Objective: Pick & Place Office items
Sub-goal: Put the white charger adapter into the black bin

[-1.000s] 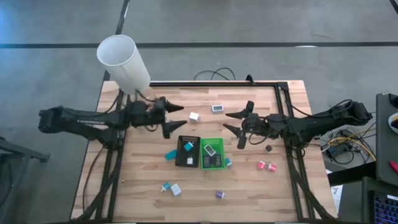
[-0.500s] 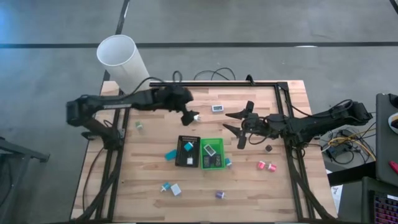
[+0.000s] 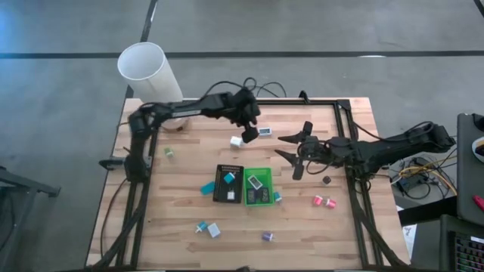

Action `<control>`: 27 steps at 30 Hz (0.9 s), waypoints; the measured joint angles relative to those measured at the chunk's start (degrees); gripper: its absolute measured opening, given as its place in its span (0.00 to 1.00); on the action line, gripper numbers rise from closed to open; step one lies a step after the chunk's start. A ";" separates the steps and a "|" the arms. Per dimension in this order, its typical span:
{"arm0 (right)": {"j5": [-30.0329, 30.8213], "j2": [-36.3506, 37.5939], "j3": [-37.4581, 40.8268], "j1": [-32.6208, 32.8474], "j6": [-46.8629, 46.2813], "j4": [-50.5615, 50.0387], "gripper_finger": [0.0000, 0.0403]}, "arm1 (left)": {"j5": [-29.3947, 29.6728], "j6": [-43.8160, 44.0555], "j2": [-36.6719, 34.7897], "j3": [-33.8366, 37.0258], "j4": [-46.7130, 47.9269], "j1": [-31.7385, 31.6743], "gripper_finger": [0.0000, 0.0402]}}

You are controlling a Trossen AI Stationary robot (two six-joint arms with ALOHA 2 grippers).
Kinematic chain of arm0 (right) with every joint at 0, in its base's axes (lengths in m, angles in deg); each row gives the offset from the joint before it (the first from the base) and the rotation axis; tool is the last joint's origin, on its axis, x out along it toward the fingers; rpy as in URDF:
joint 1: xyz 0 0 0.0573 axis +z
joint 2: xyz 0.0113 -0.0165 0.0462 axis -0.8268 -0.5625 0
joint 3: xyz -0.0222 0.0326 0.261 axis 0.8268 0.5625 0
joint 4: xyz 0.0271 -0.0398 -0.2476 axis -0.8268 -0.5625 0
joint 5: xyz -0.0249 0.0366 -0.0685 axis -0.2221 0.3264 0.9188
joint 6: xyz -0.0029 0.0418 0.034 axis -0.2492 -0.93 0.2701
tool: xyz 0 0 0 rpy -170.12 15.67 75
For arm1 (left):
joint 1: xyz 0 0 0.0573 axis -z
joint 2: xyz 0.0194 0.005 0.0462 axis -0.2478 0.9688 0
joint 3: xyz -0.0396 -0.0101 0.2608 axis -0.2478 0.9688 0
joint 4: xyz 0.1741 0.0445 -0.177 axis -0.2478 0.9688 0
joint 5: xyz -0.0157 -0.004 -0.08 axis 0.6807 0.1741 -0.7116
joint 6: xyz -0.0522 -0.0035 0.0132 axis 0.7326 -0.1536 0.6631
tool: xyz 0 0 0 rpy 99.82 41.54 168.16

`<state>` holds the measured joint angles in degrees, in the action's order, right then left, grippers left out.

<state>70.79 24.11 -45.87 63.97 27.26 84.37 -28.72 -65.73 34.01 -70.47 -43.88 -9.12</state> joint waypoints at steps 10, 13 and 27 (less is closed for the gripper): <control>0.00 1.33 0.00 -0.02 -0.50 -2.46 0.51 | -0.07 -3.14 11.92 -15.62 7.14 0.00 0.93; 0.02 2.07 0.00 -0.01 -0.46 -2.92 0.51 | -0.08 -3.62 13.41 -17.73 8.98 -0.05 0.93; 0.04 2.88 0.02 0.02 -0.42 -4.10 0.51 | -0.04 -4.98 14.12 -18.17 12.19 -0.59 0.93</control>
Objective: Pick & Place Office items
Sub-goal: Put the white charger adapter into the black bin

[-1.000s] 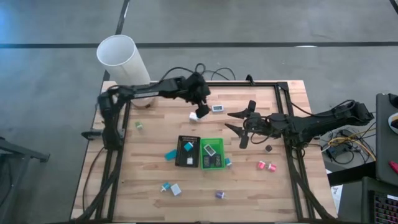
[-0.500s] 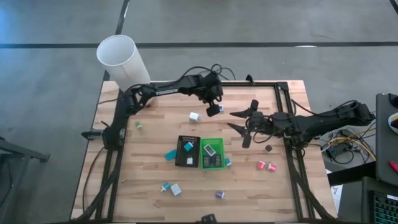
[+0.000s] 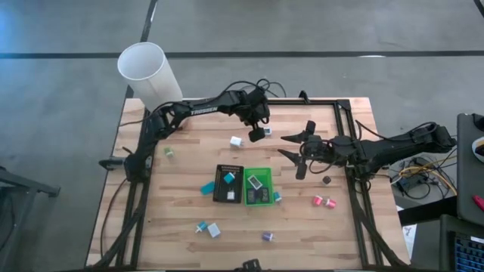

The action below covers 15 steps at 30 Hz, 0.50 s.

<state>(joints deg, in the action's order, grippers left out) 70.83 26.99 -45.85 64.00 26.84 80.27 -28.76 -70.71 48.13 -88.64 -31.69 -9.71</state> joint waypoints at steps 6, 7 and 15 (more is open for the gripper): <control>0.00 0.00 0.00 0.00 -0.90 -1.91 0.51 | 0.00 -1.35 -0.91 0.12 7.05 0.00 0.93; 0.00 0.00 0.00 0.00 -0.90 -2.43 0.51 | 0.02 -1.88 -1.33 0.12 9.48 0.00 0.93; 0.00 0.00 0.02 0.00 -0.43 -3.98 0.51 | 4.31 -12.32 -3.10 0.21 23.47 1.33 0.93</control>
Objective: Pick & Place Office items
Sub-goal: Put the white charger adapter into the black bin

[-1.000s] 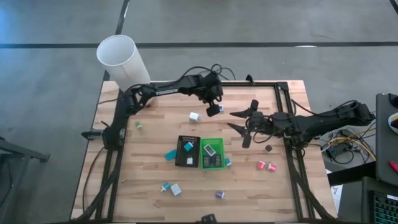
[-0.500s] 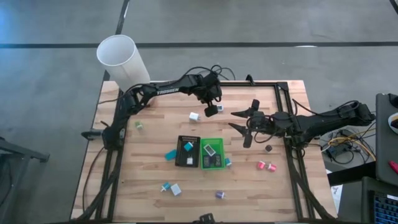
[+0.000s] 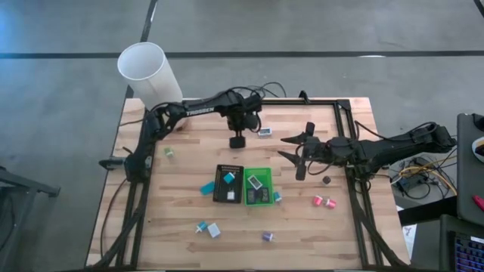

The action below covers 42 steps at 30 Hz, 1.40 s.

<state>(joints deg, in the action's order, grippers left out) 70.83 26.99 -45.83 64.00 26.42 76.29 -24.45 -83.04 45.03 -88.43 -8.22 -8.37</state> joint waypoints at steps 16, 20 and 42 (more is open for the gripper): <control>0.05 0.47 0.00 -0.04 4.08 -2.13 0.51 | 9.49 -10.50 -0.07 7.79 -2.57 1.53 0.93; 0.12 1.27 0.00 -0.04 4.07 -1.73 0.51 | 9.01 -11.26 -0.07 8.37 -4.43 1.57 0.93; 0.07 1.44 0.13 -0.63 3.86 -2.12 0.51 | 5.59 -10.82 -0.07 15.02 -11.48 1.53 0.93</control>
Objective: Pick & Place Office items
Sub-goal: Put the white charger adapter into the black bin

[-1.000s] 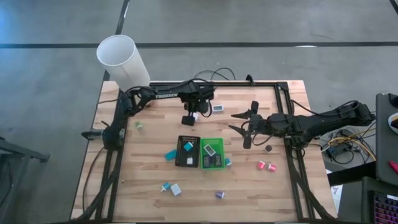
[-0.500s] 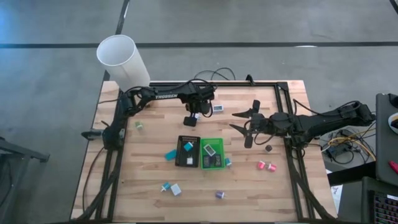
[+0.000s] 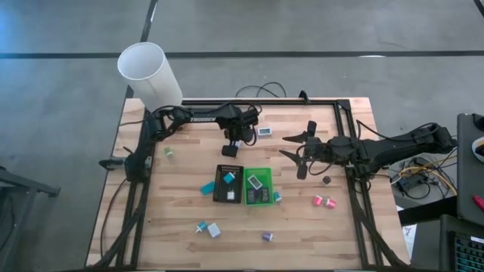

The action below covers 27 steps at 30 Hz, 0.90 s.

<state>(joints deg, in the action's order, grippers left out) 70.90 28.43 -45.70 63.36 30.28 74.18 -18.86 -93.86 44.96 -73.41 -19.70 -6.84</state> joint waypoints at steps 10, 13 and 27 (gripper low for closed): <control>0.02 0.00 0.02 -0.02 -0.27 0.02 0.51 | 1.06 1.22 0.02 0.87 -1.73 0.02 0.60; 0.02 0.00 0.02 -0.02 -0.31 0.04 0.51 | 2.35 2.49 0.02 0.96 -2.37 0.02 0.41; 0.02 -0.04 0.04 -0.10 -0.24 -0.42 0.51 | 6.86 4.28 -7.74 1.03 0.47 2.07 0.42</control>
<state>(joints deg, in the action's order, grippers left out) 70.92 28.38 -45.65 63.26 30.03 73.75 -12.00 -89.58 37.22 -72.38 -19.22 -4.77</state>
